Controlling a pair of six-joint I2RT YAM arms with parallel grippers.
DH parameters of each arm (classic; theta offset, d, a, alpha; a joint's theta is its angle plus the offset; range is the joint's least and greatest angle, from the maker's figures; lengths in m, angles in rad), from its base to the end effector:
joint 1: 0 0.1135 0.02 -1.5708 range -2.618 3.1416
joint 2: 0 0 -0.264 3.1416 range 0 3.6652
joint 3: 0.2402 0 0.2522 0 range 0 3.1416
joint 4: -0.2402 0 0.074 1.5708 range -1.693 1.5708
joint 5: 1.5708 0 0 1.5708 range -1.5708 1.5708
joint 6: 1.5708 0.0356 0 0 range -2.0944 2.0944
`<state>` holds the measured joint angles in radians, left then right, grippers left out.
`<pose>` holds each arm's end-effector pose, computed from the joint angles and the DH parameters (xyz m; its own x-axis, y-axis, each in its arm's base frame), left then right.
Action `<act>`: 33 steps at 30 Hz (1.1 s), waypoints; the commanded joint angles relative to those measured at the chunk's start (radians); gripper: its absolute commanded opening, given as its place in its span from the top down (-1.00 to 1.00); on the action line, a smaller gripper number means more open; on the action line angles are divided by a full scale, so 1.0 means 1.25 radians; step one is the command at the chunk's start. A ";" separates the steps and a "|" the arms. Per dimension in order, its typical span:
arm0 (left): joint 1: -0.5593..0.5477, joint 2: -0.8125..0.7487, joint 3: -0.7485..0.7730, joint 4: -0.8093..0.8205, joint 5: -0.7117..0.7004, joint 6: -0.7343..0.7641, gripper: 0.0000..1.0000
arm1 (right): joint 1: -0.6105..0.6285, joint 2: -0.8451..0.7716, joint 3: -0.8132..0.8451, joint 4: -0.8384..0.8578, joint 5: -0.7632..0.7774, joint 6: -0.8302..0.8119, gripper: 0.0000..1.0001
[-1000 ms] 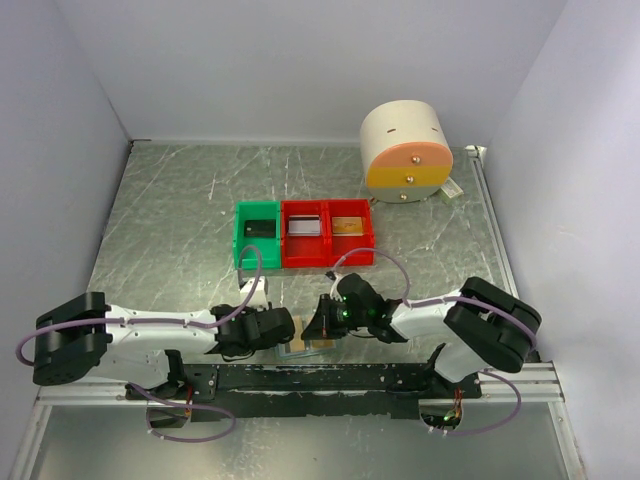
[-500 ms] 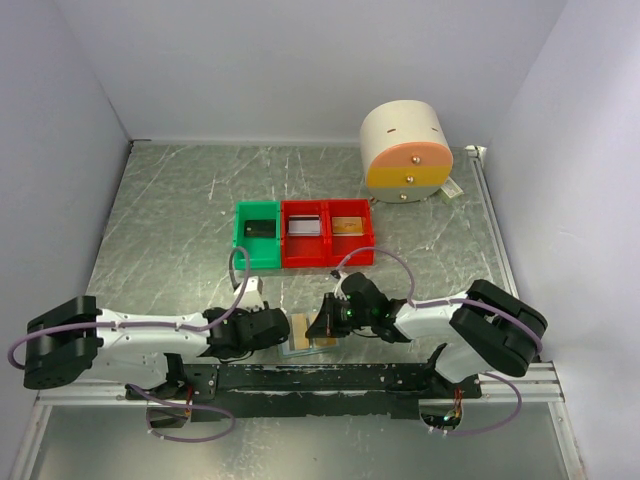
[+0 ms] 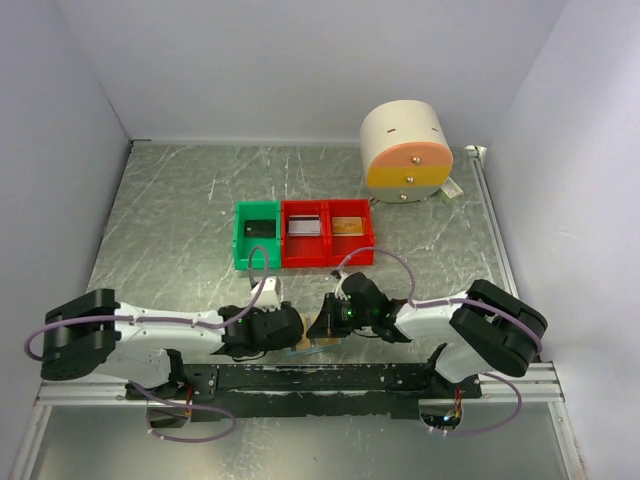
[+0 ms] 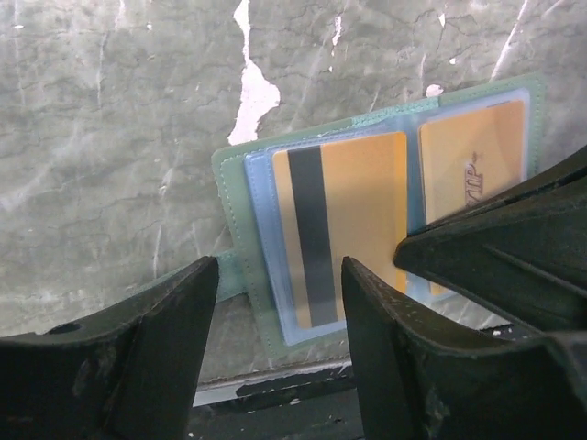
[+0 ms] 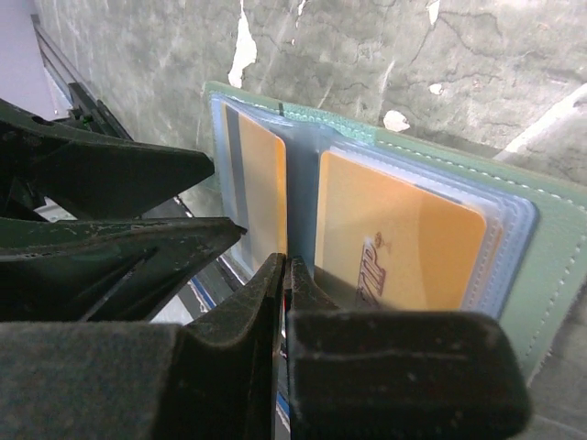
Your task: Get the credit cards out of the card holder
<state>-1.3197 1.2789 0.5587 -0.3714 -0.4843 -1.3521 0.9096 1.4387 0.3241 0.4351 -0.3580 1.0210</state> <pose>0.0698 -0.2055 0.1562 -0.8326 -0.2311 -0.5033 -0.0408 0.9319 -0.3605 0.1317 0.1896 0.1143 -0.9746 0.0478 -0.2187 -0.1447 0.6110 0.7783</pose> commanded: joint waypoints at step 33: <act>-0.011 0.163 0.072 -0.095 0.002 0.000 0.01 | -0.069 -0.005 -0.058 0.101 -0.093 0.010 0.71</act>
<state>-1.3270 1.4368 0.6895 -0.4908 -0.5198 -1.3643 0.8284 1.4075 0.2512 0.5117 -0.4580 1.0252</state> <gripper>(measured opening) 0.503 0.102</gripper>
